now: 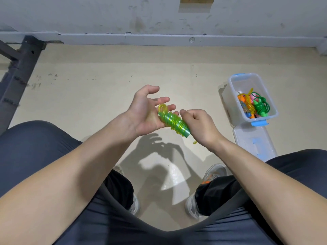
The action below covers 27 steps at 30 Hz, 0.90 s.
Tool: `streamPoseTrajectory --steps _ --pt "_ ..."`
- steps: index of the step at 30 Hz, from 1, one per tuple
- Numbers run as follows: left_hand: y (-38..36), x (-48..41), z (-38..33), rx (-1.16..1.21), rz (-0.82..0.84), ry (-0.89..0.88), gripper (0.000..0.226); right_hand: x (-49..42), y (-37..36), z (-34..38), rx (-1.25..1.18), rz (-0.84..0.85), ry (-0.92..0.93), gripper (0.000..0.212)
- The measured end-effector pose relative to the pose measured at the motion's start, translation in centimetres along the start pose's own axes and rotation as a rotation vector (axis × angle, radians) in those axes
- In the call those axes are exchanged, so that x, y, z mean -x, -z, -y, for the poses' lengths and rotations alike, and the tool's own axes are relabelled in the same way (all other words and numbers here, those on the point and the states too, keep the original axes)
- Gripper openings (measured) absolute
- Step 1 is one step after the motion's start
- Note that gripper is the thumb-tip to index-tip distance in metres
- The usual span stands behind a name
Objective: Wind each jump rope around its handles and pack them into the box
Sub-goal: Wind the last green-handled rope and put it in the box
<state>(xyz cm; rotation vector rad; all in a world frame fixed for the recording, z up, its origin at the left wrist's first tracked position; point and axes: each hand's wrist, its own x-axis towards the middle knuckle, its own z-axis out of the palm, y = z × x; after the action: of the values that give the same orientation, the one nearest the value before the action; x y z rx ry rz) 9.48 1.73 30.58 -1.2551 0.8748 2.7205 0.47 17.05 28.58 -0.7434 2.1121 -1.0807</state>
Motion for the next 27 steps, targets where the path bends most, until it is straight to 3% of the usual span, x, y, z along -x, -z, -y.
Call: streamPoseTrajectory --steps 4,10,15,18,21,24,27 --pt "-0.7 -0.1 1.1 0.111 0.15 -0.158 0.032 -0.5 -0.2 0.0 -0.012 -0.161 -0.031 0.049" --pt "-1.6 -0.5 3.8 -0.243 0.088 -0.3 0.036 -0.1 -0.9 -0.1 -0.024 -0.186 -0.033 0.05" --pt "-0.3 -1.0 2.5 -0.472 0.05 -0.322 0.055 -0.7 0.8 0.6 0.018 0.132 -0.1 0.038" --pt "0.3 -1.2 1.8 -0.543 0.073 -0.267 0.055 -0.6 3.2 1.5 -0.291 0.44 -0.283 0.007" --pt "0.3 -1.2 1.8 -0.645 0.136 -0.263 0.06 -0.5 5.5 1.4 -0.472 0.732 -0.297 0.024" --pt "0.7 -1.1 1.9 -0.817 0.176 -0.279 0.052 -0.5 6.9 1.2 -0.516 0.799 -0.239 0.029" --pt "0.9 -1.1 1.9 -0.754 0.207 -0.254 0.05 -0.8 7.7 1.4 -0.7 0.763 -0.179 0.028"
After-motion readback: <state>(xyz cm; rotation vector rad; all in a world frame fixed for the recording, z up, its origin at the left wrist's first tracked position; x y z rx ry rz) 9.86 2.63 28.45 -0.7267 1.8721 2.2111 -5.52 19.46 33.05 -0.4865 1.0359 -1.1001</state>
